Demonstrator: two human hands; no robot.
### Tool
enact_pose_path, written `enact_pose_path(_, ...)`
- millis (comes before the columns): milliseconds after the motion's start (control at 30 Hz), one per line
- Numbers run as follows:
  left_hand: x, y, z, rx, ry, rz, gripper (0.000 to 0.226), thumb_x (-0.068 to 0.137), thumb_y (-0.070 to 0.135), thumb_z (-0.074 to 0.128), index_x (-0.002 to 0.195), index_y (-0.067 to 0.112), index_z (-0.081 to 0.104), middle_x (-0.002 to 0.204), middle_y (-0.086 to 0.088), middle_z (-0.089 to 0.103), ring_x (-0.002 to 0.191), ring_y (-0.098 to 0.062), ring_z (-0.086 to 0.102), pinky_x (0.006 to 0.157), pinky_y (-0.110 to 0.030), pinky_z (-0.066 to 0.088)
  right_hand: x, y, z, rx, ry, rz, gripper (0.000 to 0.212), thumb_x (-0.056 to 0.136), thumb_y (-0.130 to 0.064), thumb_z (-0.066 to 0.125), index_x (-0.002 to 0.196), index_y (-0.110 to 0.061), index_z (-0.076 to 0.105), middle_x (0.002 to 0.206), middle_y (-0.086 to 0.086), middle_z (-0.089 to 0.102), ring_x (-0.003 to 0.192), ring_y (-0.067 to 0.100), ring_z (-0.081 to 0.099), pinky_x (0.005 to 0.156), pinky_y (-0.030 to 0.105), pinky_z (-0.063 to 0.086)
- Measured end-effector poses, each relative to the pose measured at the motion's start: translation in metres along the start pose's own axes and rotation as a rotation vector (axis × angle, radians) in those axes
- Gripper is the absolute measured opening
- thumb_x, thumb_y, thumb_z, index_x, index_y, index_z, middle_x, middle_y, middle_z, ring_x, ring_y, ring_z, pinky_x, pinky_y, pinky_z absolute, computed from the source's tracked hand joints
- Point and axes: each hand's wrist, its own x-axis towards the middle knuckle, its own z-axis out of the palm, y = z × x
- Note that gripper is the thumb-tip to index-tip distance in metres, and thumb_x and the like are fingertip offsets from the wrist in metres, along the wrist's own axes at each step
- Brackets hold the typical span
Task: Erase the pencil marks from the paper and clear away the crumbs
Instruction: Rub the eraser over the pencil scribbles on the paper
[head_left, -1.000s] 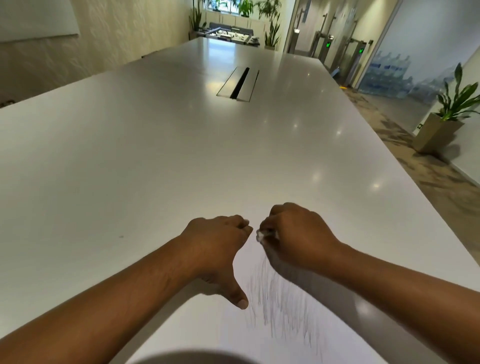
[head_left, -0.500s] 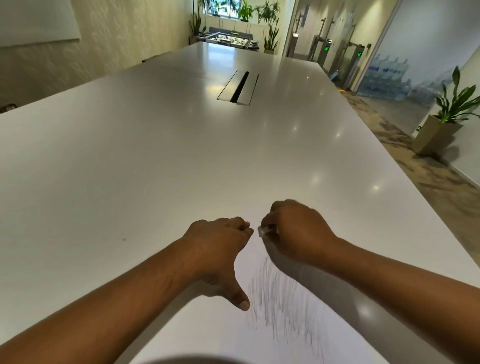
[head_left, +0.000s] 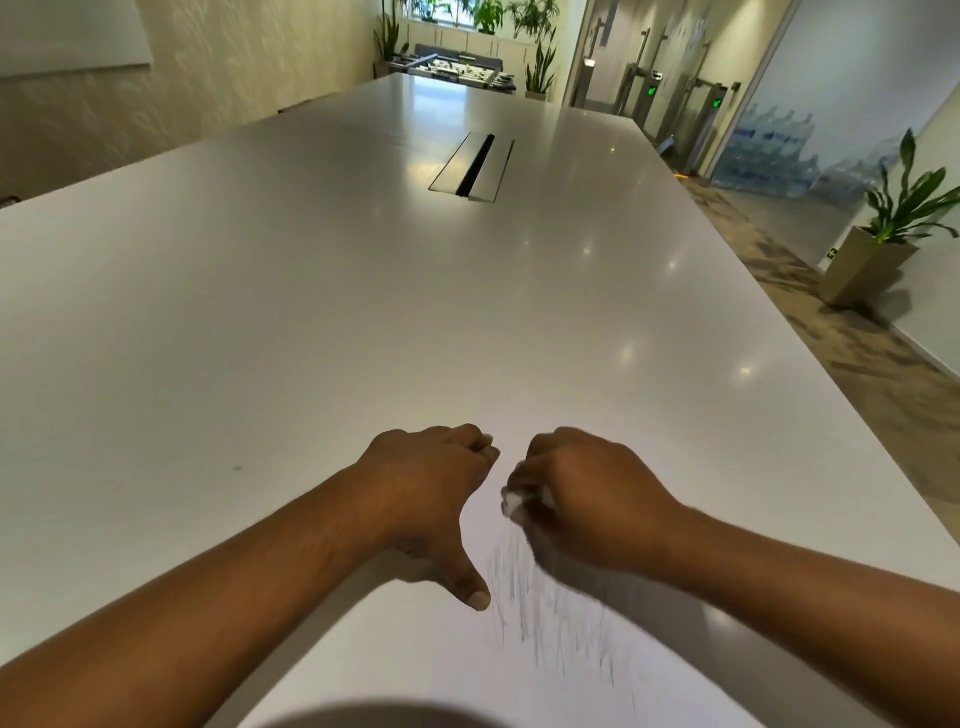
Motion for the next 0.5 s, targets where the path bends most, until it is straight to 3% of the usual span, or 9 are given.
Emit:
enact_pose_path(167,-0.001,0.001,-0.002,0.028,-0.015,0.0,0.132,0.054,0.081,0.074,0.157,0.025,0.013,0.159,0.014,0.021,0.142,-0.012,0.03,0.102,-0.038,0.044,0.027,0.04,-0.001,-0.057,0.052,0.263,0.02,0.091,-0.039,0.057,0.095,-0.032,0.075,0.092,-0.009,0.063,0.094,0.018,0.061,0.067,0.026,0.039)
enact_pose_path(300,0.001,0.002,-0.002,0.017,-0.03,-0.011,0.125,0.05,0.082,0.076,0.151,0.025,0.027,0.149,0.014,0.032,0.133,-0.012,0.039,0.096,-0.038,0.047,0.0,0.005,0.002,-0.019,0.03,0.031,0.022,0.089,-0.037,0.052,0.095,-0.033,0.074,0.09,-0.01,0.063,0.087,0.015,0.058,0.064,0.029,0.047)
enact_pose_path(367,0.002,0.001,-0.002,0.03,-0.025,-0.007,0.123,0.049,0.083,0.075,0.148,0.025,0.03,0.146,0.014,0.035,0.13,-0.012,0.041,0.094,-0.038,0.048,0.001,0.006,0.0,-0.043,0.031,0.022,0.023,0.09,-0.038,0.052,0.095,-0.034,0.073,0.09,-0.01,0.063,0.088,0.015,0.058,0.063,0.027,0.044)
enact_pose_path(500,0.001,0.002,-0.003,0.046,-0.017,-0.005,0.13,0.053,0.082,0.073,0.156,0.024,0.018,0.155,0.013,0.025,0.138,-0.012,0.034,0.098,-0.037,0.046,0.028,0.041,-0.002,-0.061,0.064,0.278,0.02,0.091,-0.038,0.055,0.092,-0.032,0.074,0.083,-0.012,0.053,0.094,0.017,0.06,0.065,0.026,0.034)
